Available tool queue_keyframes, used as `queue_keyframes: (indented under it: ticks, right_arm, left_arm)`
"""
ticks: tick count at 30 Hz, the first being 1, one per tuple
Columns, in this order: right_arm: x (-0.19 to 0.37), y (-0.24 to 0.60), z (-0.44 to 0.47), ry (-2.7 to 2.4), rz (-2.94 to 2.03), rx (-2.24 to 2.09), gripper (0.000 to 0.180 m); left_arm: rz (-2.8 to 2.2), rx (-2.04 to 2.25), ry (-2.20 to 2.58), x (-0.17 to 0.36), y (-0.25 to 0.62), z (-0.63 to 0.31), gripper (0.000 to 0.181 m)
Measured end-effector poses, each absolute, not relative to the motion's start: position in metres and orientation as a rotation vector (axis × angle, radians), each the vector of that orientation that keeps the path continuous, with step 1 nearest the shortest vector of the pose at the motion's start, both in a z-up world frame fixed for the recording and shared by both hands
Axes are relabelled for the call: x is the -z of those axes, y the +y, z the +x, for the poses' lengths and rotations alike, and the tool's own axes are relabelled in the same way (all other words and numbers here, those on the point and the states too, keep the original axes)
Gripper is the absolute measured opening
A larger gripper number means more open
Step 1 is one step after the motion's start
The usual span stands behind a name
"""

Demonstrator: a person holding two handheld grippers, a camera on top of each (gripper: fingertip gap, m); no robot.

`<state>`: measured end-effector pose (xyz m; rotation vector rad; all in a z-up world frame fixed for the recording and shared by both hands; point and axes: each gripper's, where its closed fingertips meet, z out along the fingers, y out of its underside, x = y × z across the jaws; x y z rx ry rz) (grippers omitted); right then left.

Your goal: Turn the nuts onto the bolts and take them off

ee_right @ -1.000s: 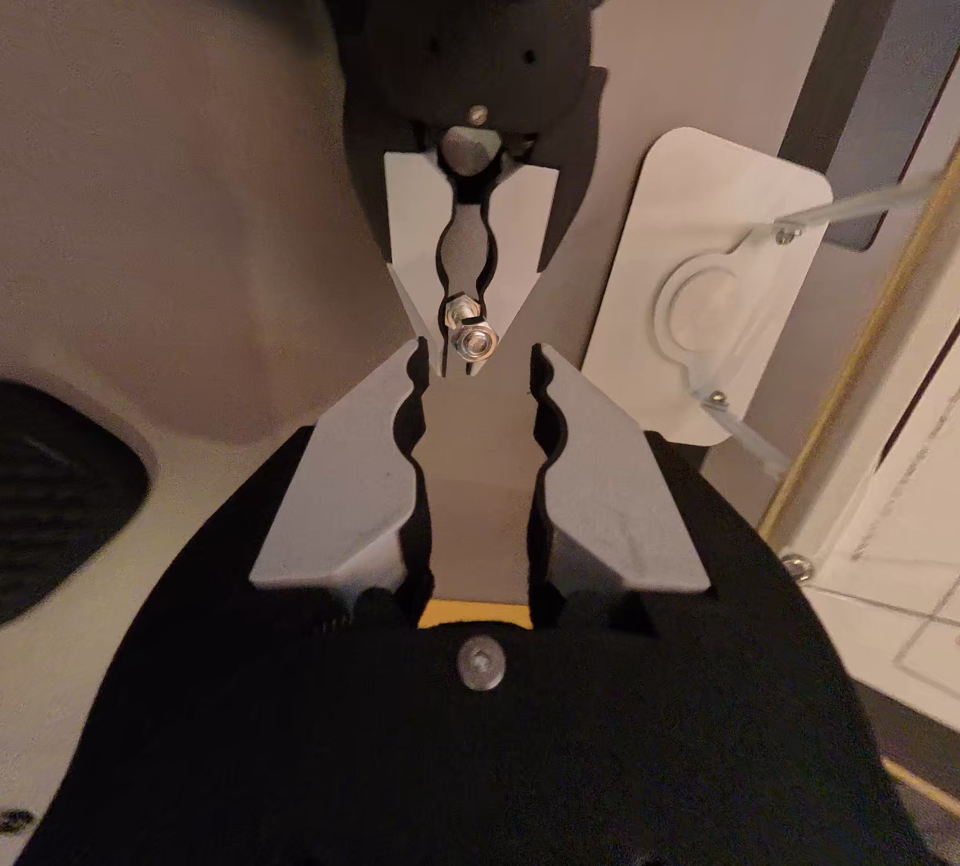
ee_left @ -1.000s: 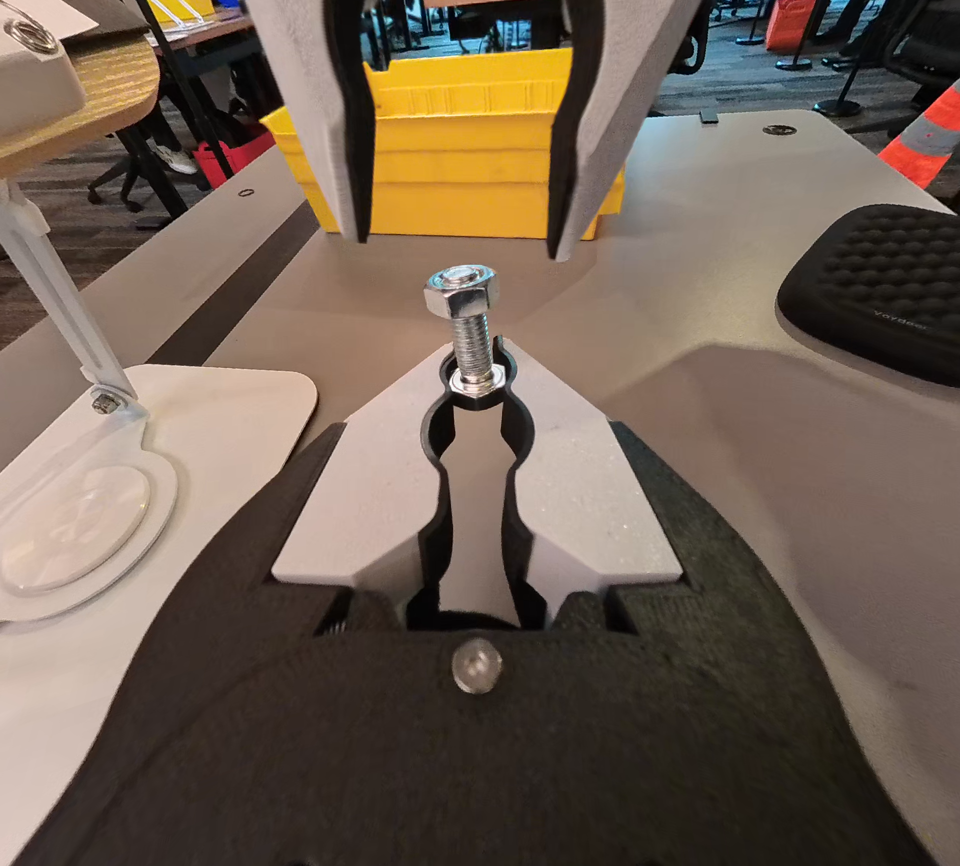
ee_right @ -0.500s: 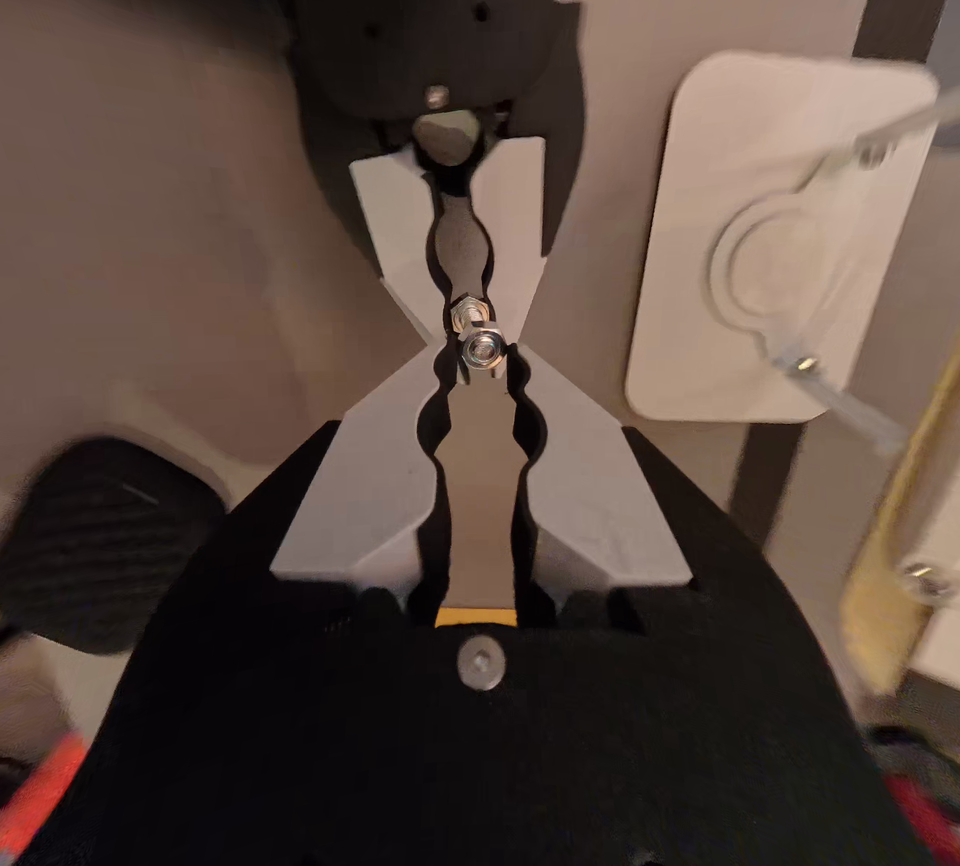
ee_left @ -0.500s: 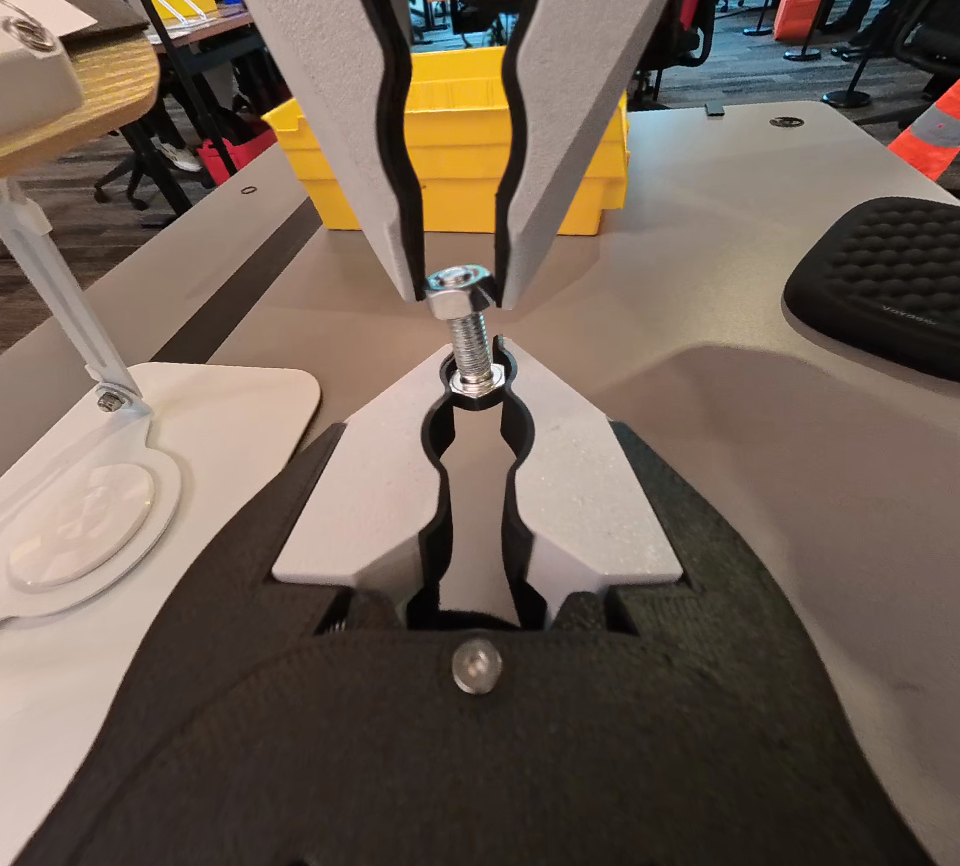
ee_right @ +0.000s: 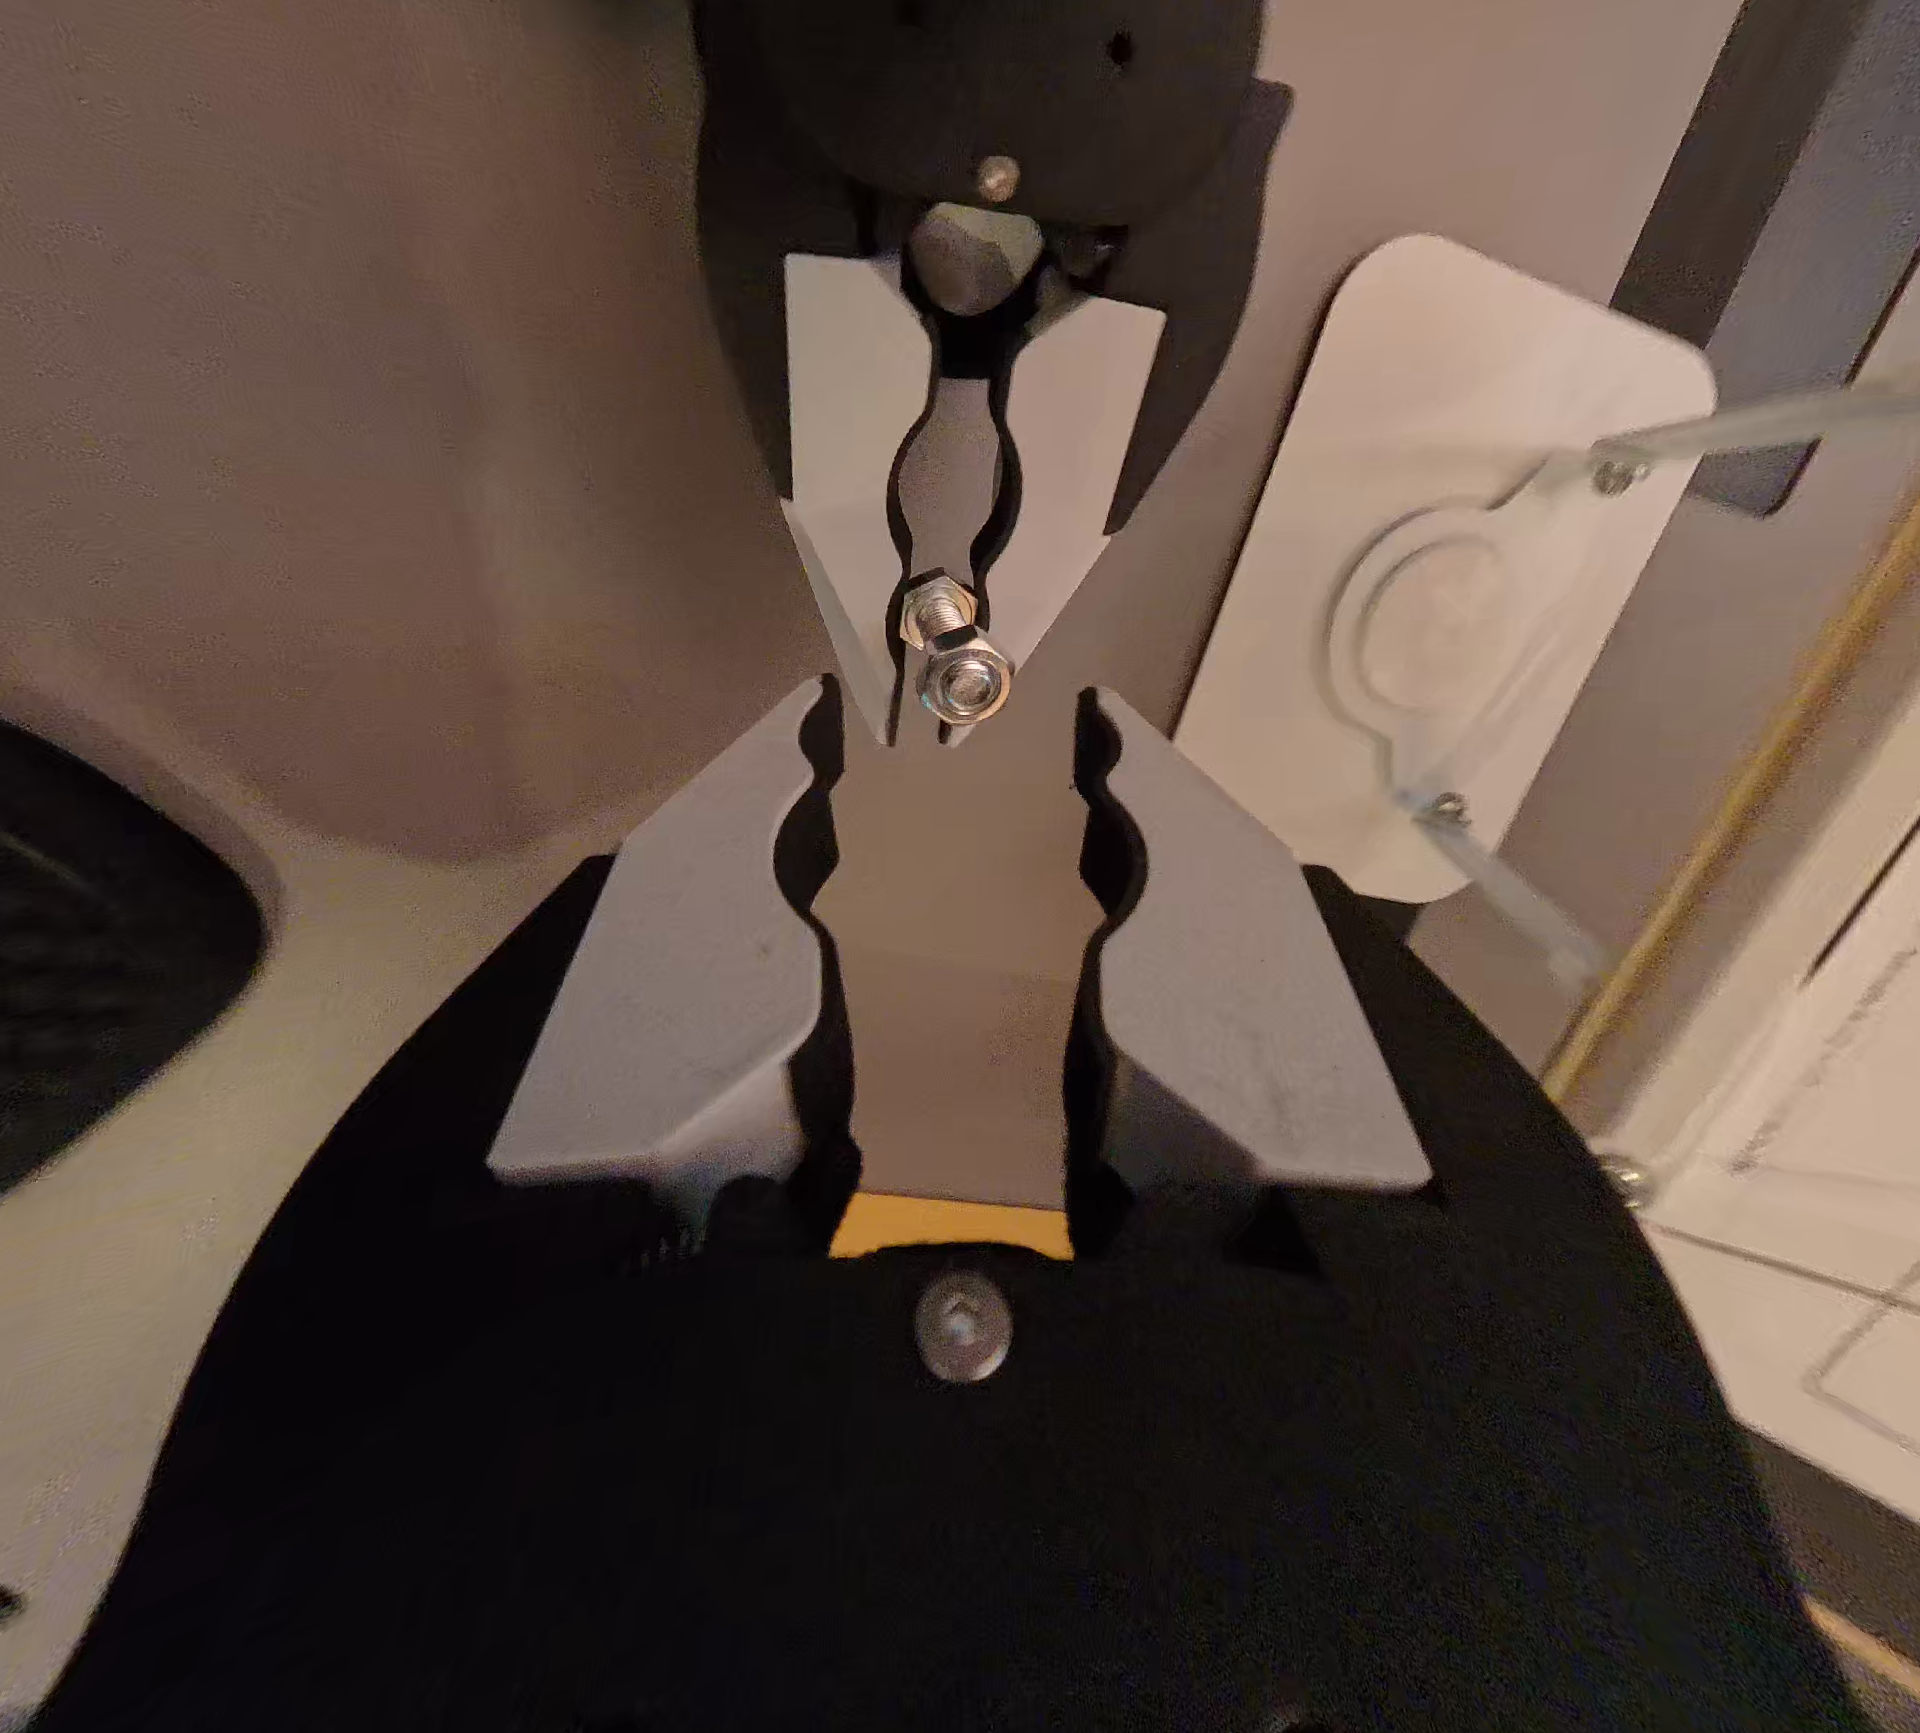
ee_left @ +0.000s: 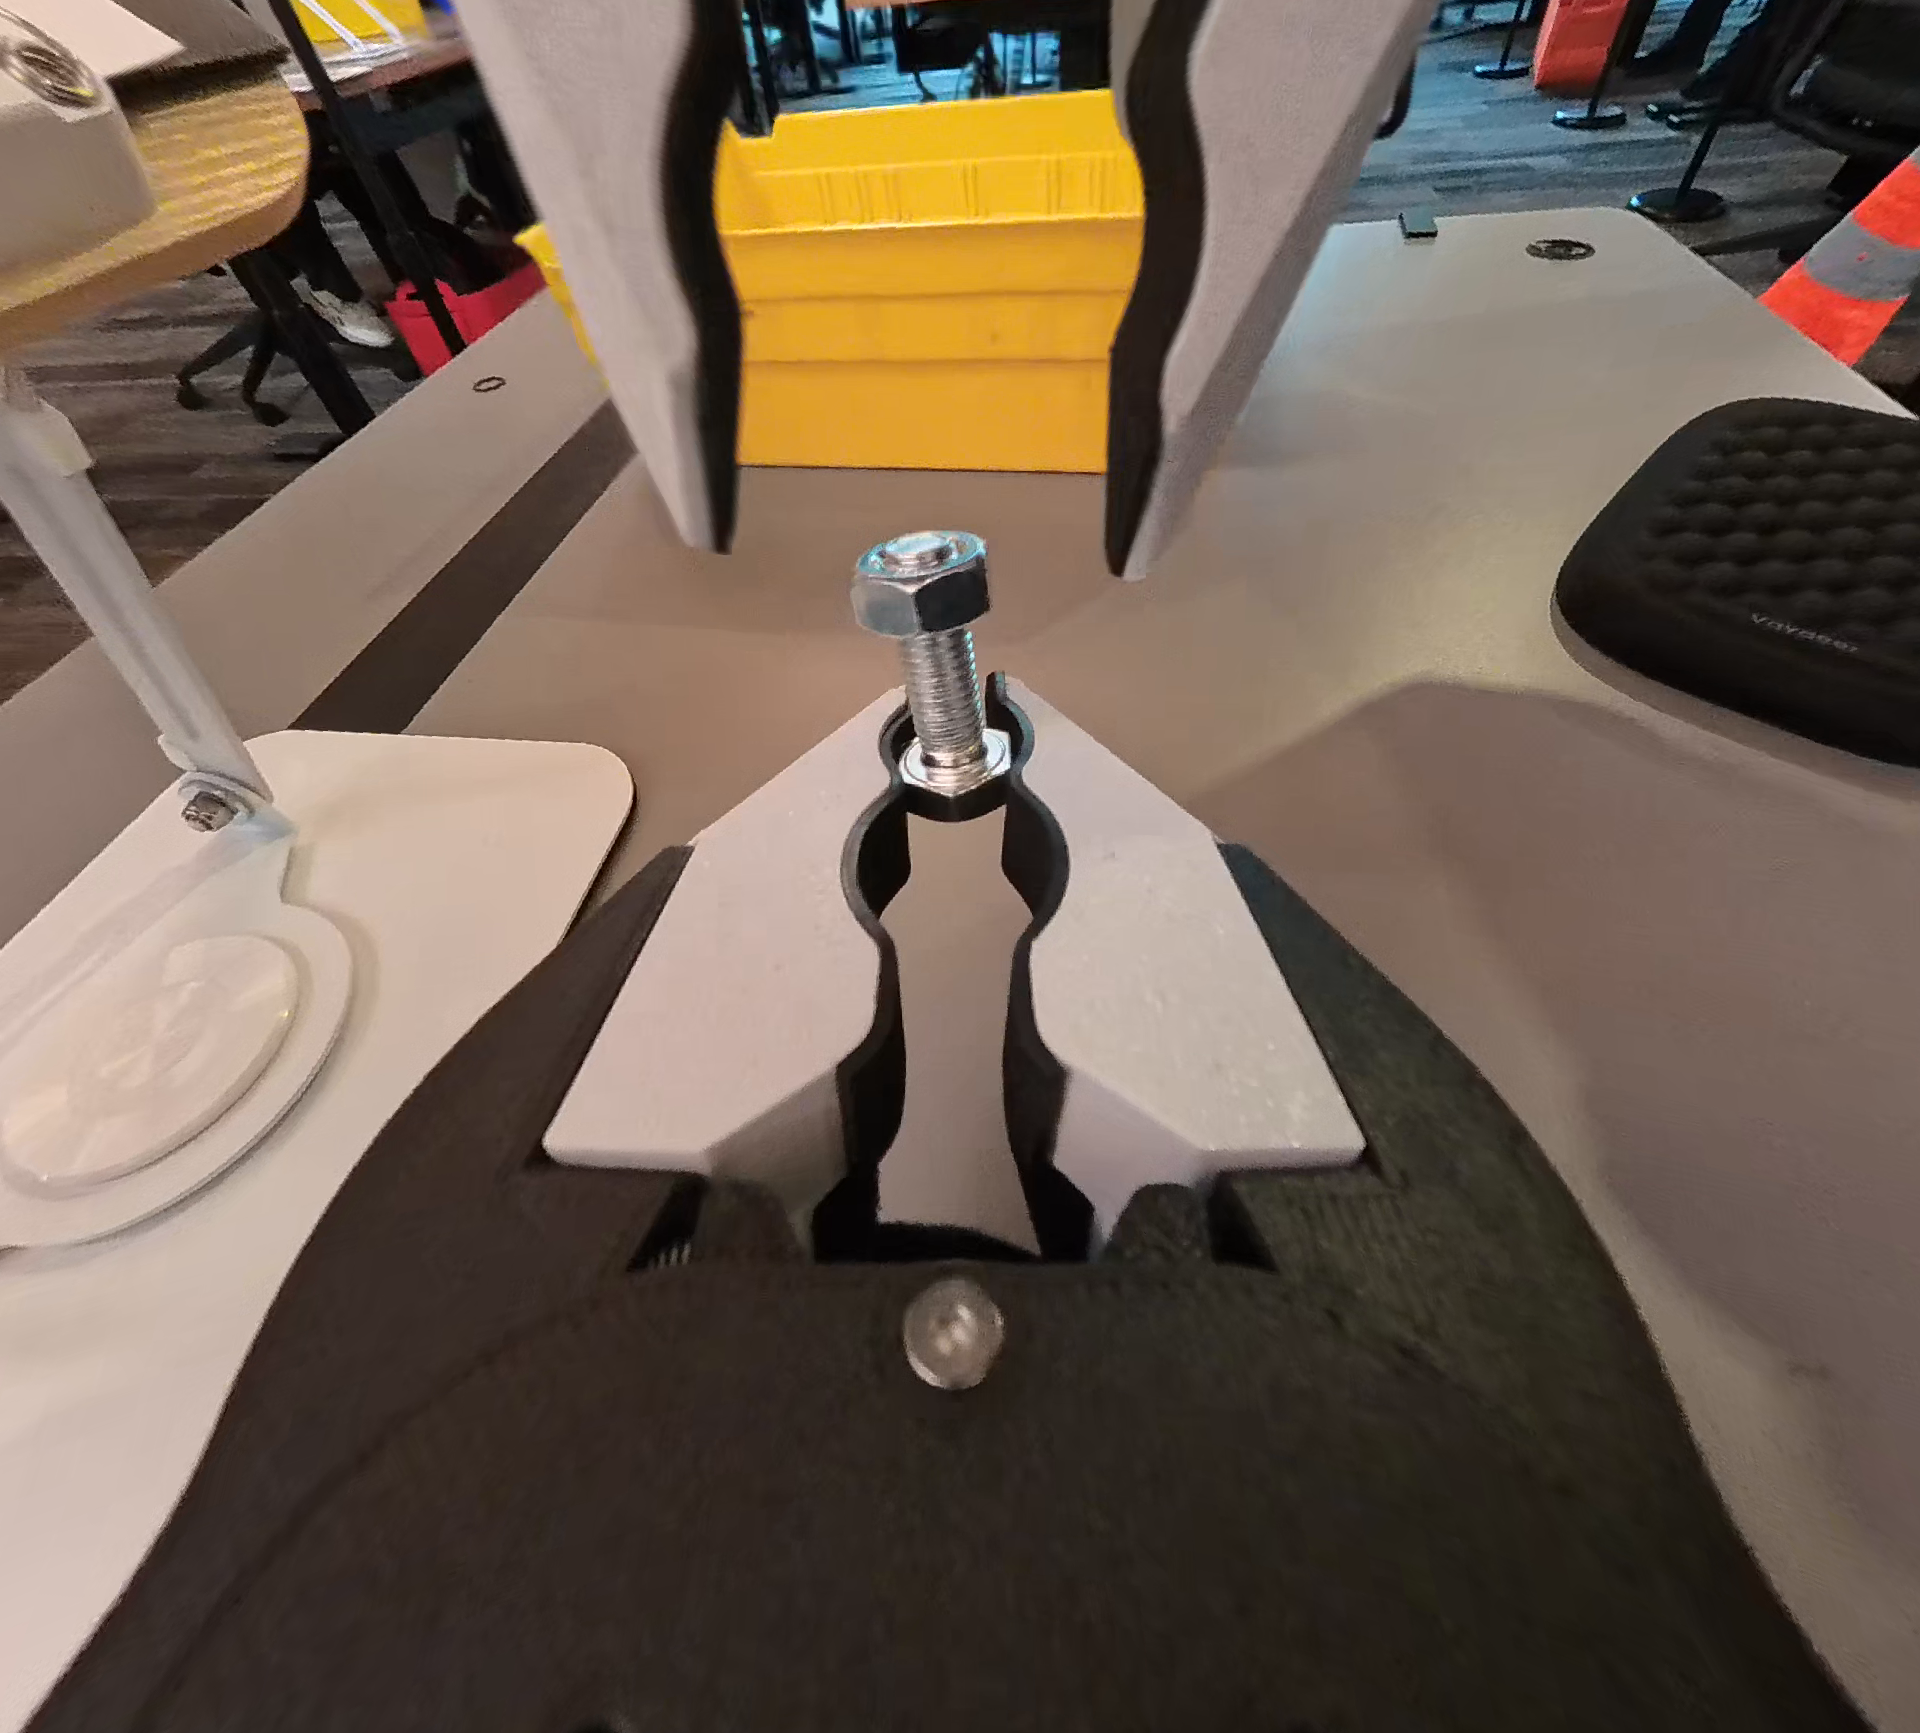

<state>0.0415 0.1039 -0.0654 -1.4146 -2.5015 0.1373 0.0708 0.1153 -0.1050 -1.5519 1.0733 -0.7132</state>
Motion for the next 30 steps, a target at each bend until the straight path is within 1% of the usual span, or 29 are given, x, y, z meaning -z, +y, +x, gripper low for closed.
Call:
queue_keyframes:
  ticks: [3, 6, 8, 11, 16, 19, 20, 23, 26, 30]
  right_arm:
    - [0.067, 0.1, 0.04, -2.589, -1.233, -0.081, 0.032]
    - [0.07, 0.101, 0.039, -2.619, -1.175, -0.046, 0.019]
    - [0.071, 0.102, 0.039, -2.613, -1.182, -0.047, 0.017]
    - [0.071, 0.103, 0.039, -2.558, -1.348, -0.118, 0.018]
    - [0.072, 0.104, 0.035, -2.201, -1.945, -0.34, 0.018]
    - [0.074, 0.103, 0.036, -2.091, -2.063, -0.426, 0.018]
    - [0.073, 0.102, 0.037, -2.111, -2.046, -0.432, 0.018]
    - [0.066, 0.102, 0.037, -2.206, -1.895, -0.4, 0.045]
    - [0.064, 0.103, 0.039, -2.383, -1.615, -0.246, 0.047]
    - [0.07, 0.096, 0.039, -2.56, -1.338, -0.148, 0.034]
  left_arm:
    - [-1.551, 0.712, 1.076, 0.105, 0.115, 0.071, 0.01]
    - [-1.551, 0.711, 1.075, 0.105, 0.115, 0.07, 0.01]
    - [-1.553, 0.708, 1.08, 0.106, 0.115, 0.071, 0.01]
    - [-1.552, 0.706, 1.078, 0.106, 0.115, 0.071, 0.01]
    - [-1.56, 0.699, 1.068, 0.106, 0.118, 0.068, 0.01]
    - [-1.565, 0.699, 1.071, 0.108, 0.118, 0.068, 0.01]
    - [-1.563, 0.7, 1.073, 0.108, 0.117, 0.069, 0.01]
    - [-1.559, 0.71, 1.077, 0.107, 0.116, 0.071, 0.01]
    - [-1.558, 0.714, 1.072, 0.107, 0.116, 0.07, 0.01]
    - [-1.554, 0.714, 1.072, 0.106, 0.116, 0.07, 0.01]
